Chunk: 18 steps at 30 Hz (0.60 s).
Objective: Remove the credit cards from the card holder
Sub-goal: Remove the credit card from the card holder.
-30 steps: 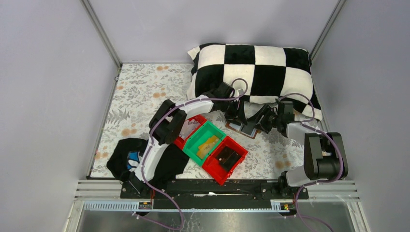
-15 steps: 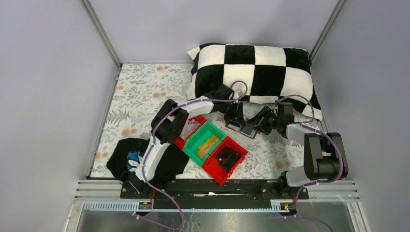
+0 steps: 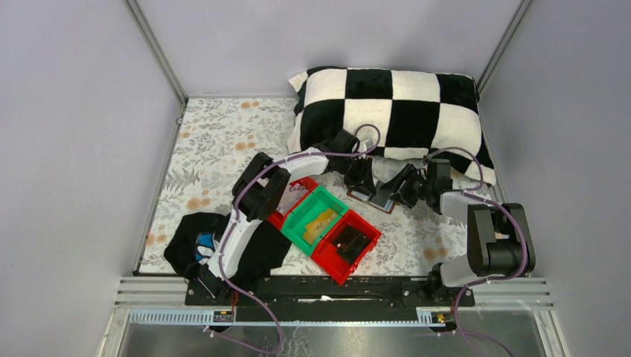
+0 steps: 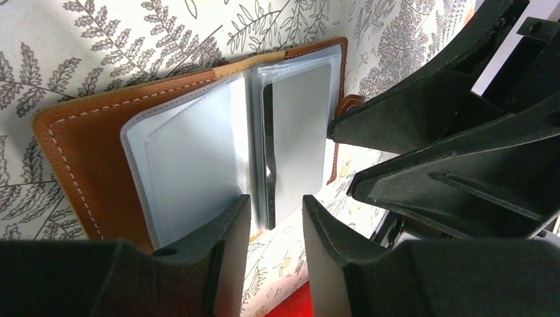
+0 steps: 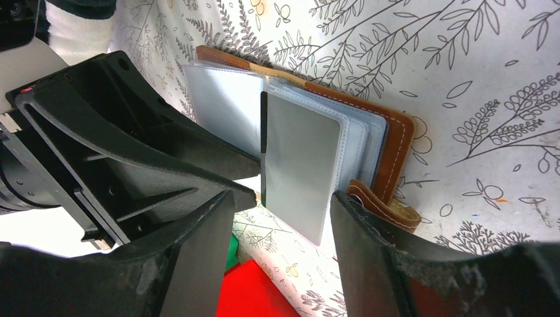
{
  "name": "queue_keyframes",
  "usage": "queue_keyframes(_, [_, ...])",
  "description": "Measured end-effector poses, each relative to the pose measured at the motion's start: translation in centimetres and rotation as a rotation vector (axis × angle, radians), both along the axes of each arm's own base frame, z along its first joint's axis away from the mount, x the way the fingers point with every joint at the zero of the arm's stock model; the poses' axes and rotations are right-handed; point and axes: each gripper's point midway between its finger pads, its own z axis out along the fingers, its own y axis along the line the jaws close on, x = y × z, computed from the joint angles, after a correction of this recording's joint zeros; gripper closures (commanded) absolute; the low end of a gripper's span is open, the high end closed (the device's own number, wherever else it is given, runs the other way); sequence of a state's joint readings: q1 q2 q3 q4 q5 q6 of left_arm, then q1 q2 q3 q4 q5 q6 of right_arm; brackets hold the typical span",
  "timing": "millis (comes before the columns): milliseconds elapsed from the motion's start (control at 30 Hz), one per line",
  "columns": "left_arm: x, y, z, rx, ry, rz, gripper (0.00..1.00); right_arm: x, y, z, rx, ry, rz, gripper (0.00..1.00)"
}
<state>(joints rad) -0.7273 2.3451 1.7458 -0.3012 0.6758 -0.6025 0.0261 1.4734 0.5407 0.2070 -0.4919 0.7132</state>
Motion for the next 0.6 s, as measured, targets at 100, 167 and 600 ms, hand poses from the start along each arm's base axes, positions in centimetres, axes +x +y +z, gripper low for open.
queue_keyframes(100, [0.1, 0.1, 0.0, -0.001, 0.003, 0.001, 0.62, 0.1, 0.0, 0.0, 0.002, -0.004, -0.001, 0.38])
queue_keyframes(167, [0.2, 0.2, 0.0, -0.001, 0.003, 0.003, 0.62, 0.1, 0.0, 0.0, 0.001, -0.004, -0.003, 0.38])
queue_keyframes(600, [0.4, 0.4, -0.1, -0.005, 0.003, 0.008, 0.62, 0.4, 0.0, 1.9, 0.0, -0.064, -0.005, 0.37])
